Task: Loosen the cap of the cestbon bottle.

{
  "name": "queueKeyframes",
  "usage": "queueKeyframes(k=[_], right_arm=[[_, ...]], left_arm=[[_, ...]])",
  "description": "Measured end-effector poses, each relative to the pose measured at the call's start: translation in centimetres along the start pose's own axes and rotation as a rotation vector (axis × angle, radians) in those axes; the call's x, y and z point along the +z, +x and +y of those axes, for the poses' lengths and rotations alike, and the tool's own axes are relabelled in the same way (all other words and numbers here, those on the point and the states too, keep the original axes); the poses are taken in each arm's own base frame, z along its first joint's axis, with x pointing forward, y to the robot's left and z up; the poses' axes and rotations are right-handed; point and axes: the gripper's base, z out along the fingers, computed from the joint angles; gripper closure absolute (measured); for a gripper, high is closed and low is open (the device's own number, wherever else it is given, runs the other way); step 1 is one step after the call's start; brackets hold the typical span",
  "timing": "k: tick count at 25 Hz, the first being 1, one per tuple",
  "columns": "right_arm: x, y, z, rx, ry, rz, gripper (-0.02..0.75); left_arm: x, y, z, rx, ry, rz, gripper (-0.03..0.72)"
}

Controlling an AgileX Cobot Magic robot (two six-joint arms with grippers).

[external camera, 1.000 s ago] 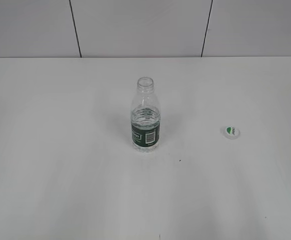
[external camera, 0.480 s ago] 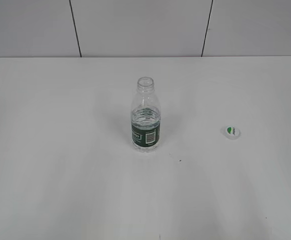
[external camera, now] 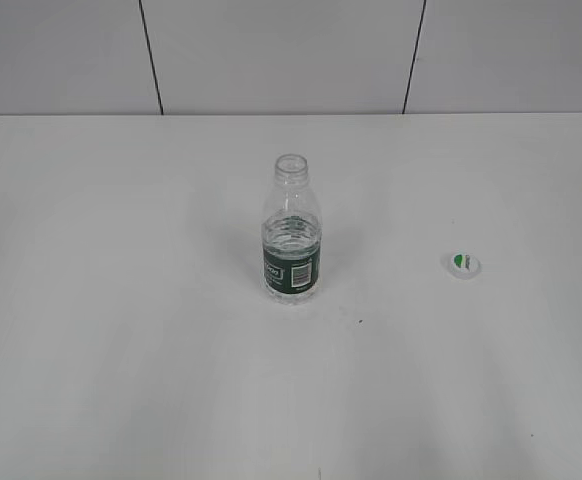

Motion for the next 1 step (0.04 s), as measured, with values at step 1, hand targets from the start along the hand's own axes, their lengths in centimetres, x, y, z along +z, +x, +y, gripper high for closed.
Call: queueKeyframes(k=[1], right_arm=[[0.0, 0.0, 0.0, 0.0, 0.0, 0.0, 0.149]], left_arm=[[0.0, 0.0, 0.0, 0.0, 0.0, 0.0, 0.4]])
